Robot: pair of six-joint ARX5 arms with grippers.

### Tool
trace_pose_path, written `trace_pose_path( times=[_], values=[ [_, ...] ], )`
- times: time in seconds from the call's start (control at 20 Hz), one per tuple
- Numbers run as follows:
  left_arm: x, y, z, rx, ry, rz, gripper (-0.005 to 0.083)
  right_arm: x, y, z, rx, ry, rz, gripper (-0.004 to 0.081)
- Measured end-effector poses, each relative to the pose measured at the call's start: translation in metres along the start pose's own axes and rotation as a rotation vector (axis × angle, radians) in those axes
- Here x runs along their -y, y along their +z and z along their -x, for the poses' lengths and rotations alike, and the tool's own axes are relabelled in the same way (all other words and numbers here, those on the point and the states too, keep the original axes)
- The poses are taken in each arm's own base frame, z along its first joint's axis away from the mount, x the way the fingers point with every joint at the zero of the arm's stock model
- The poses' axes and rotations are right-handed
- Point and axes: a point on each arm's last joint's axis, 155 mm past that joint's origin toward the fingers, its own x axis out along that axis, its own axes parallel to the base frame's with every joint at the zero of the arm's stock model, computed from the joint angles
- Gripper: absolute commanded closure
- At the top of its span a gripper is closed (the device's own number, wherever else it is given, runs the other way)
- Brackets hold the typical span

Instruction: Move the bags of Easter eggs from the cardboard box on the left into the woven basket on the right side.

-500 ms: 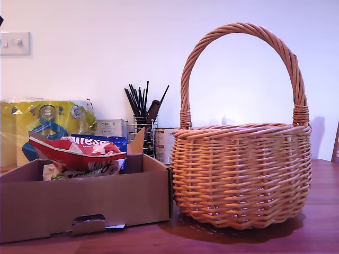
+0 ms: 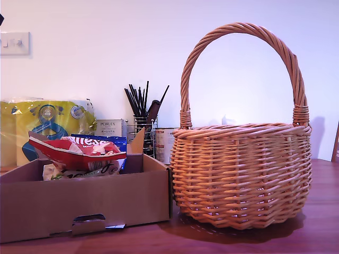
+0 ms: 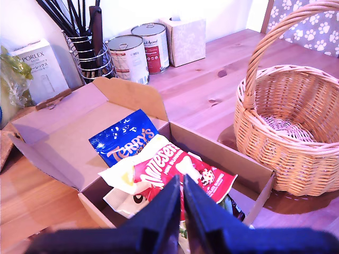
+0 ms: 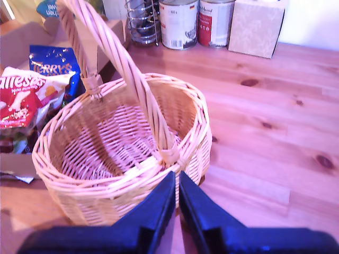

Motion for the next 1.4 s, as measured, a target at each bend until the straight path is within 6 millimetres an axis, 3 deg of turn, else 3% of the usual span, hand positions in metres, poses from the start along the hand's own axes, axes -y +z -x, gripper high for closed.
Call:
trace_pose_path(
  times=[0.15,0.3,0.4,0.45,0.55,0.6,0.8,0.9,1.15,1.4],
  values=[
    [0.002,0.002,-0.001,0.006,-0.010,-0.001,0.0795,-0.006,0.012,0.000,0.047,0.031,0.000,0.0782],
    [0.006,-0.012,-0.010,-0.098,-0.039,-0.071,0.0791,-0.020,0.014,-0.002,0.050,0.107,0.002,0.0782],
    [0.007,-0.013,-0.022,-0.165,-0.056,-0.131,0.0727,-0.025,0.009,-0.007,0.016,0.138,0.001,0.0782],
    [0.008,-0.014,-0.029,-0.191,-0.070,-0.196,0.0589,-0.027,0.006,-0.010,-0.001,0.150,0.000,0.0782],
    [0.007,-0.029,-0.045,-0.262,-0.095,-0.308,0.0212,-0.028,0.001,-0.015,-0.030,0.154,-0.002,0.0782],
    [0.006,-0.039,-0.053,-0.304,-0.110,-0.367,0.0141,-0.029,0.000,-0.016,-0.039,0.155,-0.003,0.0782],
    [-0.003,-0.075,-0.074,-0.447,-0.142,-0.604,0.0137,-0.029,-0.002,-0.018,-0.049,0.155,-0.003,0.0782],
    [-0.004,-0.079,-0.078,-0.458,-0.154,-0.692,0.0137,-0.029,-0.002,-0.018,-0.049,0.155,-0.003,0.0782],
    [-0.004,-0.065,-0.093,-0.384,-0.168,-0.855,0.0137,-0.029,0.001,-0.018,-0.040,0.155,-0.003,0.0782],
    [0.002,-0.096,-0.107,-0.460,-0.271,-0.942,0.0137,-0.029,0.001,-0.018,-0.040,0.155,-0.003,0.0782]
  ],
)
